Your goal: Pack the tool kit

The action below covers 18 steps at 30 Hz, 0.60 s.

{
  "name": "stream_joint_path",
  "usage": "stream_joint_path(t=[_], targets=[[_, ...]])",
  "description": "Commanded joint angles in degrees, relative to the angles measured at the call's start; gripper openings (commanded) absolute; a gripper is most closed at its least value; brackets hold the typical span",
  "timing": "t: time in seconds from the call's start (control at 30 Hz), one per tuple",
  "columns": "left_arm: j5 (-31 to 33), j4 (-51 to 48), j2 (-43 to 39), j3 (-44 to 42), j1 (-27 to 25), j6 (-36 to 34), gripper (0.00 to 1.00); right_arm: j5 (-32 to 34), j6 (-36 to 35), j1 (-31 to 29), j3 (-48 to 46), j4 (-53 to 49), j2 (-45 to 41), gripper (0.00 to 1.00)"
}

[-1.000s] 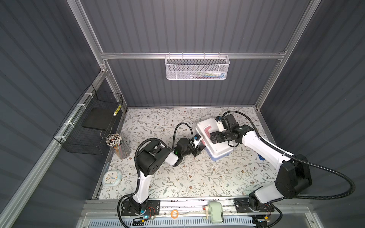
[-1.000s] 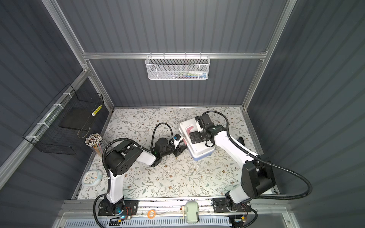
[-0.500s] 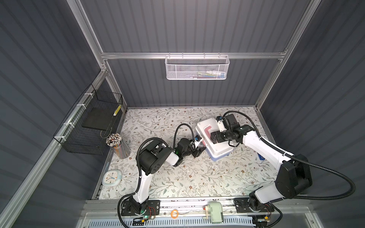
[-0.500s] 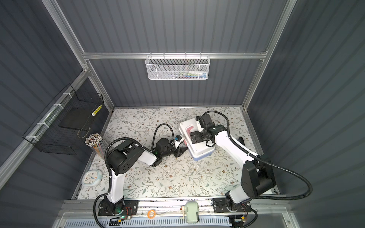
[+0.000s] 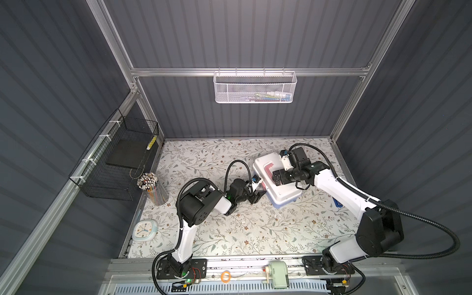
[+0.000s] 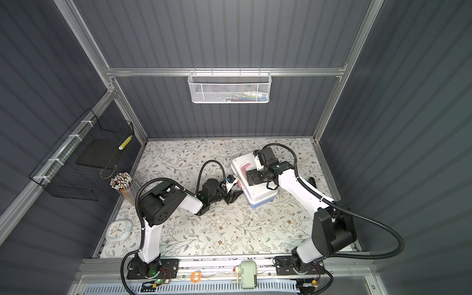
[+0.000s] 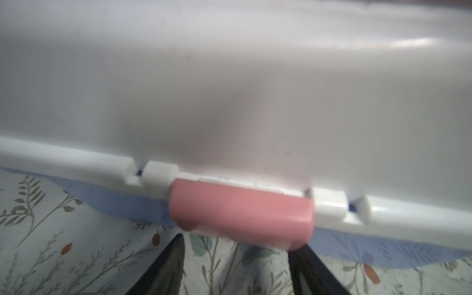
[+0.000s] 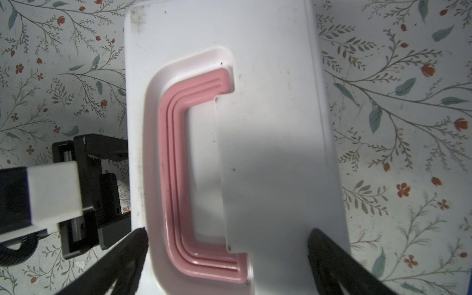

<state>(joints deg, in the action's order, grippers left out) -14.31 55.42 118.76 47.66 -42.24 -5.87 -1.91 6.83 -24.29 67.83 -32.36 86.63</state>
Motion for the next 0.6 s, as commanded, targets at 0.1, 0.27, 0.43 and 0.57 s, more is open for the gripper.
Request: stream_joint_path(t=[0.1, 0.27, 0.43, 0.57], targets=[[1.27, -1.2, -2.49, 2.23, -0.39, -1.34, 0.65, -1.57, -0.01, 0.53, -1.3, -1.31, 0.82, 0.98], [1.47, -3.6, -3.65, 2.96, -0.39, -1.42, 0.65, -2.92, 0.35, 0.86, -1.49, -1.3, 0.82, 0.98], [1.09, -4.91, -4.06, 3.64, -0.39, -2.55, 0.65, -3.96, 0.45, 1.14, -1.98, -1.2, 0.73, 0.98], [0.91, -4.93, -4.0, 3.58, -0.26, -3.18, 0.65, -4.23, 0.46, 1.47, -2.11, -1.39, 0.47, 0.98]])
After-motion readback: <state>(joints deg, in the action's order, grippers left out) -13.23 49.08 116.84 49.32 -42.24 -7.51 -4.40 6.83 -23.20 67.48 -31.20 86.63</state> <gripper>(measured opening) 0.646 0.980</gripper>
